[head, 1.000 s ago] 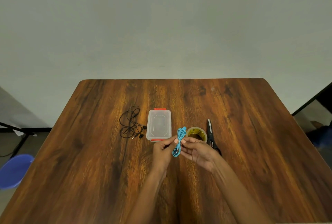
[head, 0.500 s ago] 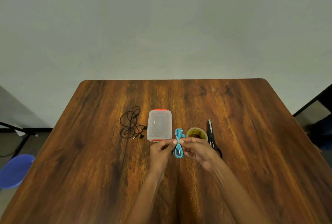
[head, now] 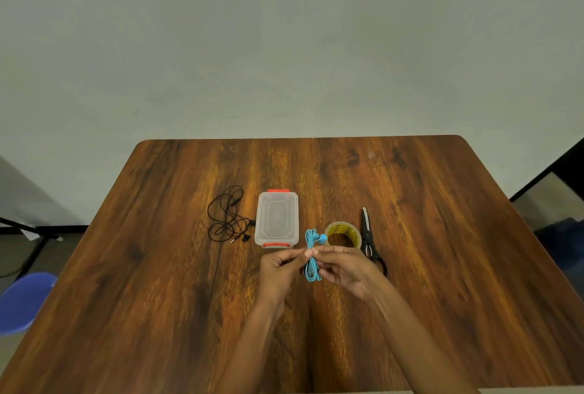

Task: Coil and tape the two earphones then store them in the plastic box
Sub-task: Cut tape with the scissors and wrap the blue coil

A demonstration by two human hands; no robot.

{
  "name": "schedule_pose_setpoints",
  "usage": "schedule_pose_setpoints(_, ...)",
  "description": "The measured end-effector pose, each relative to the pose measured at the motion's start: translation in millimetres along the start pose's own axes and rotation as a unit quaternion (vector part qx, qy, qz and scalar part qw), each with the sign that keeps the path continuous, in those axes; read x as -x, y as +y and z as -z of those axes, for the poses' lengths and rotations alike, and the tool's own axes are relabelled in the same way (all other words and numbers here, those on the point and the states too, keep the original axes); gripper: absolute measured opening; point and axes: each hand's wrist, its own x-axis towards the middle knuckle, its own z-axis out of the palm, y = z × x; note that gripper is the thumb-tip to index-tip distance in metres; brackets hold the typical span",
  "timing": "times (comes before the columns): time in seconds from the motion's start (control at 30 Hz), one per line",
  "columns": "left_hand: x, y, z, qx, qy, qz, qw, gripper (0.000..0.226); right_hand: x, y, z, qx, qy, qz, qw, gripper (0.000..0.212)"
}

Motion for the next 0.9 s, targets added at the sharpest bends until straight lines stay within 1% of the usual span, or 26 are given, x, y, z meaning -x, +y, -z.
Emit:
schedule_pose_setpoints(0.17,0.2,2.4,-1.1,0.001,-0.001,-0.011,1.000,0.014,-2.1,-4.6,2.9,-0.013,-0.019,-0.026,0.999,0.012)
schedule_pose_setpoints(0.27,-0.7,0.5,-1.8,-0.015,0.003,-0.006,1.000,0.012,-2.8,-4.6,5.4,-0.010,-0.018,-0.025,0.999,0.015)
schedule_pose_setpoints(0.37,-1.7,-1.4,-0.4,-0.040,0.011,-0.002,0.999,0.014,-1.5,0.0,5.3,0.001,-0.010,-0.001,1.000,0.014)
schedule_pose_setpoints(0.57,-2.5,-1.5,0.6,-0.045,0.011,0.005,0.999,0.019,2.8,1.6,3.9,0.024,0.004,0.044,0.999,0.012)
schedule_pose_setpoints(0.67,-2.6,0.5,1.0,-0.052,-0.004,0.004,0.999,0.017,2.6,0.5,2.2,0.039,0.013,0.040,0.998,0.015)
schedule_pose_setpoints(0.77,-2.0,1.7,1.5,-0.057,-0.026,0.006,0.998,0.018,1.6,0.6,3.0,0.029,0.016,0.025,0.999,0.013)
schedule_pose_setpoints(0.9,-1.6,1.0,3.1,-0.063,-0.021,0.016,0.998,0.021,1.0,3.9,1.3,0.032,0.024,0.024,0.999,0.012)
